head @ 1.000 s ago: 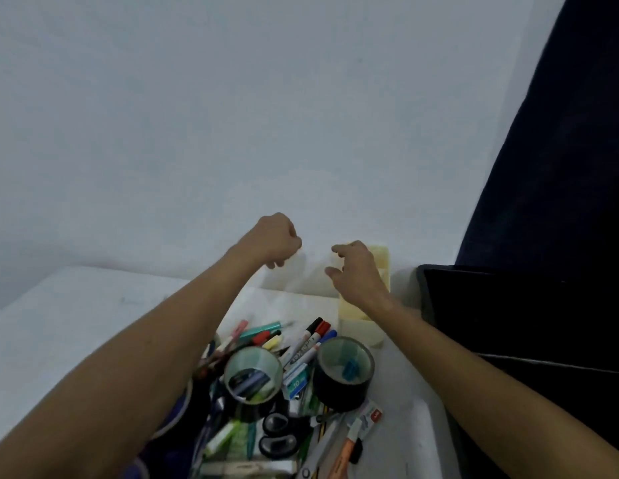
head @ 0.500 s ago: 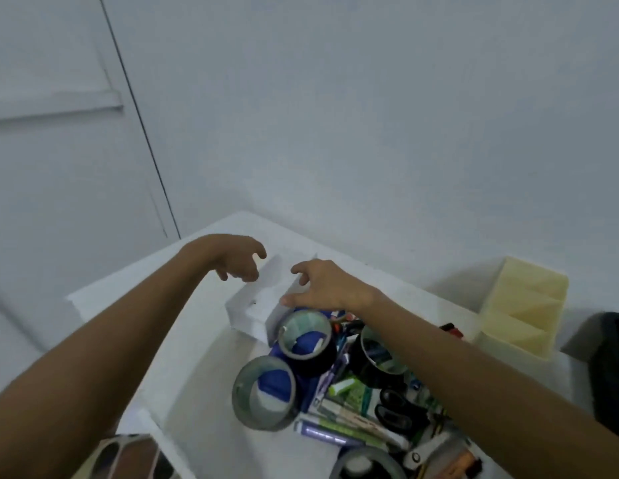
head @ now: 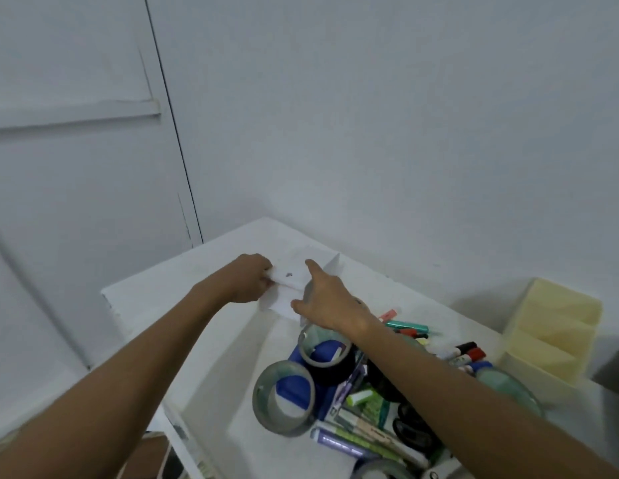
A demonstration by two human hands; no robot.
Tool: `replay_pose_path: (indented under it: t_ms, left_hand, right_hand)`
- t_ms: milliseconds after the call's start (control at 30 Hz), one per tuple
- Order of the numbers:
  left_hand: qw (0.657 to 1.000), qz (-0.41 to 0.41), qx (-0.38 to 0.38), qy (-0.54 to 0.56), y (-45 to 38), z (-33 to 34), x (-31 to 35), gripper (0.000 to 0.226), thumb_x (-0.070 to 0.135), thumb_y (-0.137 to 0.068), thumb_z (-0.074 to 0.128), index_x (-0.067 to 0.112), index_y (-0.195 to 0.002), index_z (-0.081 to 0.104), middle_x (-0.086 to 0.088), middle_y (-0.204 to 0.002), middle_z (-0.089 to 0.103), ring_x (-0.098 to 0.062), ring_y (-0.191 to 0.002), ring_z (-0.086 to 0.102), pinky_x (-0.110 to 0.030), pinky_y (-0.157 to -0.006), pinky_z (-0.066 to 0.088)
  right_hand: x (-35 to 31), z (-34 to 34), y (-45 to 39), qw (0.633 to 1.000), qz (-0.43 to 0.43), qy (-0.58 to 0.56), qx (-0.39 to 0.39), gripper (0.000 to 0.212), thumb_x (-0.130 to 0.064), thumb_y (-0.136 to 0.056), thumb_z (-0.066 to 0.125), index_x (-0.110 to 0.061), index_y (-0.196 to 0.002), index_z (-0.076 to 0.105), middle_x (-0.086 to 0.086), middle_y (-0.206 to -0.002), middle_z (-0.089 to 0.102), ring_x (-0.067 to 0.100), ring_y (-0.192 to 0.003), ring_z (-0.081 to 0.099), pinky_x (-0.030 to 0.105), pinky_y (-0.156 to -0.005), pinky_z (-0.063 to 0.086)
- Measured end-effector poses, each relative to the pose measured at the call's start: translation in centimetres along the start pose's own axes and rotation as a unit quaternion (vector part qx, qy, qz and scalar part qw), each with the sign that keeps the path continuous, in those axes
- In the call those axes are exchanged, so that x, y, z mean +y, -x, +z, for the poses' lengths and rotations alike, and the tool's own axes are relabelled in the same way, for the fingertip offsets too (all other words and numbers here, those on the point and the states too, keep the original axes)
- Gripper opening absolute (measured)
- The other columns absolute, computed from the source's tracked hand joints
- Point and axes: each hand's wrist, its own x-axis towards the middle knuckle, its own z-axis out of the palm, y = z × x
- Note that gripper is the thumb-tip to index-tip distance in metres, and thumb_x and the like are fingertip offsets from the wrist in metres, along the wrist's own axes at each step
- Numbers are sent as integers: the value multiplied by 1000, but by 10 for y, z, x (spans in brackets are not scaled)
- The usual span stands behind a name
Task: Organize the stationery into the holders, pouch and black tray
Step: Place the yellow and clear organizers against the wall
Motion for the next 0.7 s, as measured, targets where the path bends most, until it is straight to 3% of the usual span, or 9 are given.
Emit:
replay_pose_path:
  t_ms: [67, 133, 200, 333, 433, 500, 600, 700]
  left_hand:
    - [998, 25, 65, -3, -11, -16, 20, 21, 15, -91, 46, 7, -76, 59, -8, -80, 65, -25, -75, 58, -32, -66, 45]
    - [993, 47, 109, 2, -23, -28, 41, 32, 17, -94, 43, 9, -63, 46, -3, -65, 53, -23, -65, 52, -29, -56, 35]
    - [987, 71, 144, 17, -36, -39, 66, 37, 19, -95, 44, 8, -59, 40, -2, -59, 44, -19, -57, 43, -29, -52, 29]
    - [976, 113, 172, 73, -65, -59, 120, 40, 20, -93, 48, 7, -56, 40, -5, -53, 42, -18, -50, 39, -28, -50, 30]
    - [975, 115, 141, 129, -83, -64, 157, 36, 19, -91, 47, 5, -58, 43, -10, -56, 49, -23, -50, 55, -31, -52, 45]
    - [974, 112, 108, 165, -90, -62, 182, 32, 18, -90, 46, 4, -62, 47, -13, -62, 57, -31, -55, 66, -34, -57, 59]
    - [974, 129, 64, 178, -99, -56, 221, 23, 14, -86, 45, 3, -67, 52, -15, -69, 61, -36, -60, 68, -42, -57, 61]
    - [974, 142, 28, 176, -104, -45, 250, 20, 13, -85, 45, 2, -71, 53, -17, -74, 62, -37, -61, 68, -43, -59, 61]
  right_hand:
    - [4, -17, -2, 997, 8, -58, 49, 70, -15, -90, 54, -16, -151, 18, 12, -104, 61, 22, -88, 61, 22, -75, 50]
    - [8, -33, -3, 989, 24, -111, 93, 64, -9, -92, 47, -17, -150, 22, 5, -90, 55, 10, -64, 54, 8, -52, 42]
    - [16, -52, -4, 978, 43, -142, 145, 60, -9, -93, 44, -17, -149, 23, 3, -88, 53, 8, -59, 50, 6, -46, 39]
    - [34, -99, 2, 950, 72, -193, 233, 60, -19, -96, 47, -18, -150, 20, 3, -96, 57, 12, -75, 53, 19, -66, 41]
    - [49, -132, 13, 937, 95, -215, 259, 64, -30, -94, 53, -18, -149, 23, 3, -104, 57, 11, -87, 51, 22, -81, 39]
    - [61, -148, 22, 934, 110, -223, 257, 63, -32, -91, 58, -16, -145, 29, -1, -98, 55, 14, -90, 52, 25, -82, 39]
    - [84, -165, 31, 934, 132, -208, 258, 44, -31, -80, 66, -16, -119, 52, -3, -95, 63, 18, -91, 63, 29, -77, 51]
    - [107, -174, 38, 930, 158, -194, 268, 50, -38, -66, 70, -17, -109, 58, 2, -102, 68, 21, -93, 66, 41, -85, 55]
